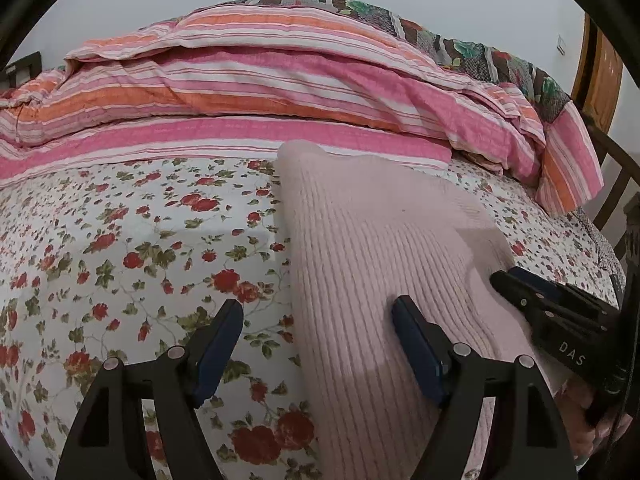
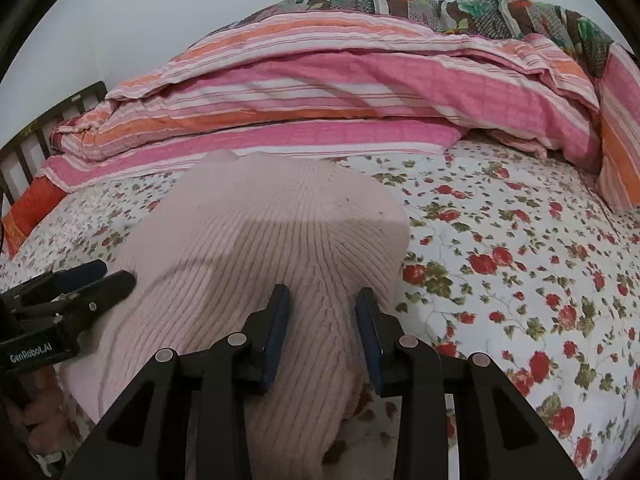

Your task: Fold small clothes

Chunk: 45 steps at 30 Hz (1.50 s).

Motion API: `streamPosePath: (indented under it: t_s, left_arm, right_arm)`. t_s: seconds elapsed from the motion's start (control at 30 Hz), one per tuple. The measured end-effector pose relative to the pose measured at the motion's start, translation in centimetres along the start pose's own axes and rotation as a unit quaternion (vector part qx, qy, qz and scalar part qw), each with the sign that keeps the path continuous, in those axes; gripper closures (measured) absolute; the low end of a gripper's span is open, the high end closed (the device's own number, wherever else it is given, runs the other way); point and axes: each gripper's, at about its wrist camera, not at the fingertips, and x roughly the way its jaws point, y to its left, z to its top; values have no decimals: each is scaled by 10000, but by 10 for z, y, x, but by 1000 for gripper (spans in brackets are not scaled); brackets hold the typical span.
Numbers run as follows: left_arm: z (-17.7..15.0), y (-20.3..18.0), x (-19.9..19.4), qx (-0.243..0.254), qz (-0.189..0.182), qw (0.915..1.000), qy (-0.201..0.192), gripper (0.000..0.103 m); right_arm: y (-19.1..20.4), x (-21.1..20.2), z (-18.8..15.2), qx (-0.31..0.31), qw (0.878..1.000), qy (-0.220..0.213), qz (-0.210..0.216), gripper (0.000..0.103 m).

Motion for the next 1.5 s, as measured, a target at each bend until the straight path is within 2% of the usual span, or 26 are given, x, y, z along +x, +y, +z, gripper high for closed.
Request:
streamPosePath:
  t_s: [0.27,0.47,0.7,0.83,0.97,1.1,1.17,1.3,1.37,1.4,1.5]
  left_arm:
    - [-4,8,-8,-343,-205,9992,84,26]
    - [-9,5,-17,-378,-134,9992,57,26]
    - [-17,13,-28,-669,-332,9970,214,26]
    - [-24,7,-43,-521,-217,9982,207,29]
    - [-27,-1,-68,-392,-77,9992,-42,30]
    - [-24,-7,-100,-397,-75,9989,-252,30]
    - [-23,-12,-121,-322,41,9986,-415,29]
    - [-22,-20,-157,-220,286,9970,-690,28]
    - [-23,-24,-175,-206,374,9955,-843,24]
    - [-25,-25,-183,-202,388,9950,-897,23]
    - [-29,-29,-202,-145,482,9939,-986,17]
  right_arm:
    - [3,-12,-2,26,9998,40,-174,66]
    - [-4,-22,-6,321,9993,147,-75,63]
    - [7,-42,-16,193,9988,198,-411,63]
    - [8,-60,-20,140,9987,172,-454,62]
    - [7,-86,-19,136,9979,82,-635,60]
    - [8,-121,-19,153,9971,-76,-747,52]
    - [9,-139,-20,177,9963,-196,-814,51]
    - [9,-173,-20,182,9952,-363,-891,43]
    - [8,-187,-21,214,9955,-360,-853,31]
    - [8,-193,-23,221,9956,-360,-837,20]
    - [9,-213,-29,134,9941,-565,-917,9]
